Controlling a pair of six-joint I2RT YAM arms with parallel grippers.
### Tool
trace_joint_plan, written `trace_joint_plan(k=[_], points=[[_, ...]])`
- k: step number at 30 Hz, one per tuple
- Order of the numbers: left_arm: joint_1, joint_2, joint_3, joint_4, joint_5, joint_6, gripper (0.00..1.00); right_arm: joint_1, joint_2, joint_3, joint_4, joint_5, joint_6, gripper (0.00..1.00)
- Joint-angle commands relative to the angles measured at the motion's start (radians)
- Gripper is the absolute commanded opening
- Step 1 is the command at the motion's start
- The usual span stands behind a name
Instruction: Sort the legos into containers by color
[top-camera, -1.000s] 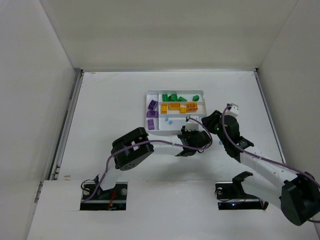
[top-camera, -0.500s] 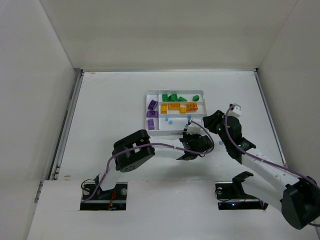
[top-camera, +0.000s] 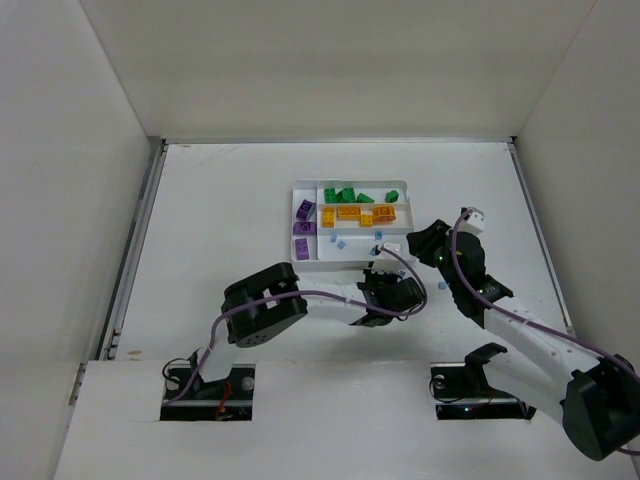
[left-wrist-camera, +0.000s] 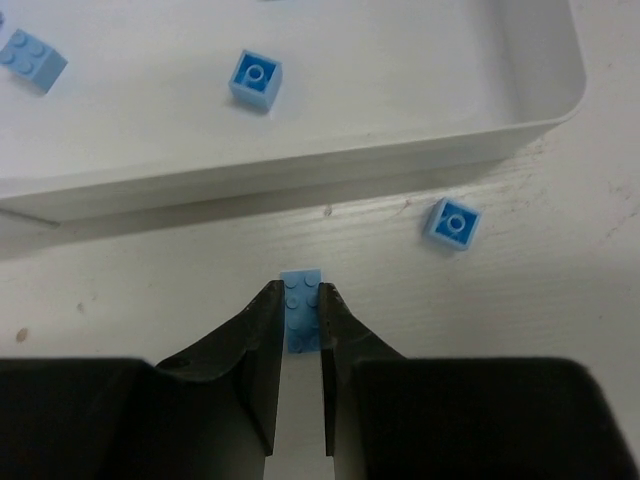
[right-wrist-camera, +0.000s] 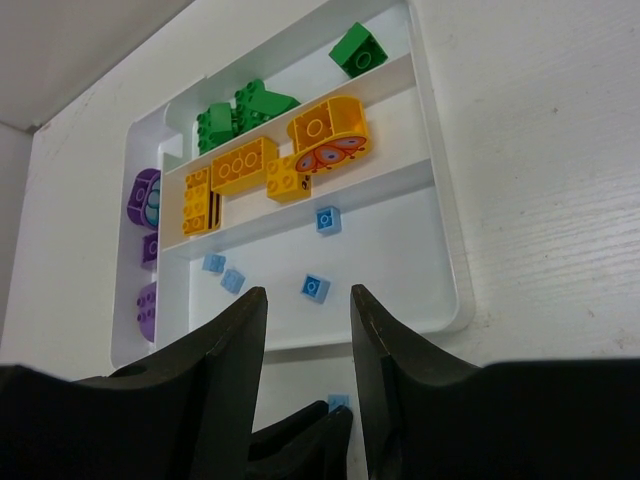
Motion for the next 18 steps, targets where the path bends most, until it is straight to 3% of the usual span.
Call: trace_joint_plan(k=[1,10,18], points=[[-0.029,-0.078,-0.074,-0.132,-0.026,-0.064,0.07,-0.001,-0.022,-0.003,0.038,0.003,0.001,0.45],[-0.028,-0.279,-0.154,-0.133,-0.065,-0.015,0.07,-0.017,0.008,-0.003,0.041,-0.003,0.004,0.45],[0.124,-0.365,-0.176,-0.026,-0.026,0.089,0.07,-0.011,0.031,-0.023,0.026,0.044,0.010,0.45]])
